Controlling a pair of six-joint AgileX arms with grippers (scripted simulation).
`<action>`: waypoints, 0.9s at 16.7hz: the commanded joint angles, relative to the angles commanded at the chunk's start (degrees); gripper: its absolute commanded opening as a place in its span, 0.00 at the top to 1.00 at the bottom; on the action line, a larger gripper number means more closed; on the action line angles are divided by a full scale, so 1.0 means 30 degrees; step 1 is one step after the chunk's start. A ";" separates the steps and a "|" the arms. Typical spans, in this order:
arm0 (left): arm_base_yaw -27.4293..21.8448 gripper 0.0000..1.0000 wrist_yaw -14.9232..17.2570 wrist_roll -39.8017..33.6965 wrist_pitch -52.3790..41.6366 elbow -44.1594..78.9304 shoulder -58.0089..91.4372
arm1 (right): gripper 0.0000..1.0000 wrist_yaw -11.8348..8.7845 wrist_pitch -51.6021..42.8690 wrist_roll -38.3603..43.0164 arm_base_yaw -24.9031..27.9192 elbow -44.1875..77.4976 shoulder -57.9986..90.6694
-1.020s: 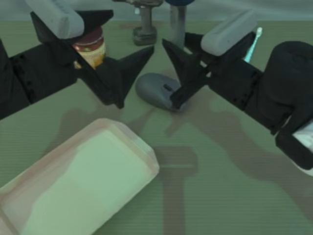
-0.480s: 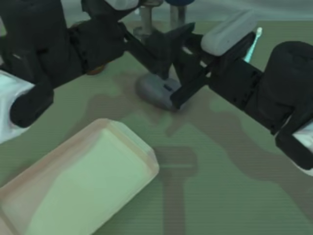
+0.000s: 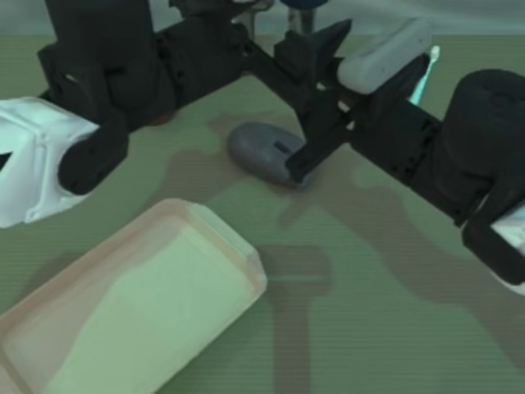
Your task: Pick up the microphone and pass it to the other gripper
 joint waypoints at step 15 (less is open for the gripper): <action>0.0000 1.00 0.0000 0.0000 0.0000 0.0000 0.0000 | 1.00 0.0000 0.0000 0.0000 0.0000 0.0000 0.0000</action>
